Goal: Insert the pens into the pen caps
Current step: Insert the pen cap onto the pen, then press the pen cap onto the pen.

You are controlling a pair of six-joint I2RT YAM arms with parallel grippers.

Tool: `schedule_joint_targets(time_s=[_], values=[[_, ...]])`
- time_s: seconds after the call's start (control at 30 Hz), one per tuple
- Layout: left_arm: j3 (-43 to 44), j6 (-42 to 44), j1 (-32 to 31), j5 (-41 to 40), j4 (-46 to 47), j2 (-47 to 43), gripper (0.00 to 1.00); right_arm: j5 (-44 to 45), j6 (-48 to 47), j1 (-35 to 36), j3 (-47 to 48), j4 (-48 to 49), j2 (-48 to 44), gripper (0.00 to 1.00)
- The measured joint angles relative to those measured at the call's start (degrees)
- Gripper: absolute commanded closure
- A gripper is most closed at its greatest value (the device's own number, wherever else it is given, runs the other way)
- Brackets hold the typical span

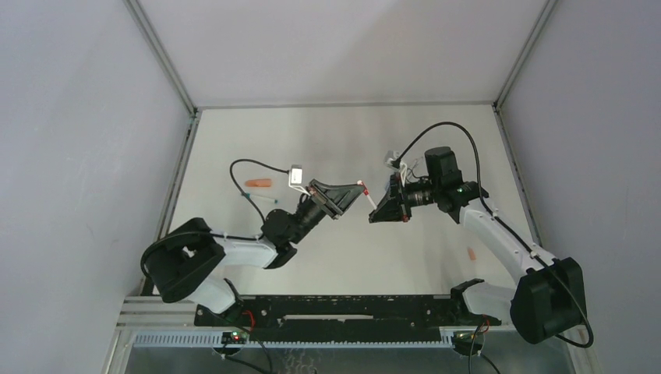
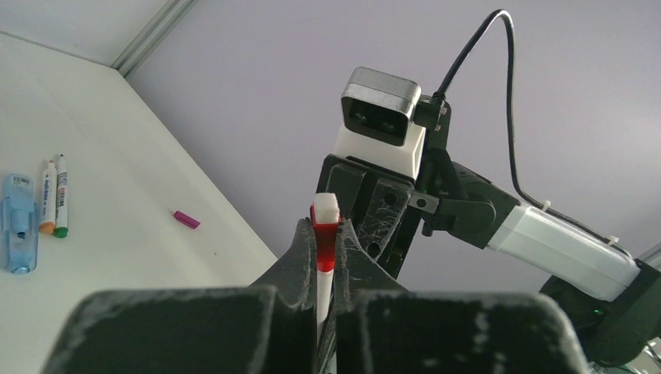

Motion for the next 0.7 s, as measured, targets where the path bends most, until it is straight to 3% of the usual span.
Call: schedule_joint_targets(time_s=[0.37,0.7], values=[[3.0,-0.1,-2.1,-0.7,2.5,7.1,1.00,1.8,3.9,-3.4,-4.8,1.4,-3.5,1.00],[3.5,1.5,-8.3,-8.3,0.9,8.1,1.00,-4.6,9.8,-7.9,-10.6,4.1,-6.2,1.00]])
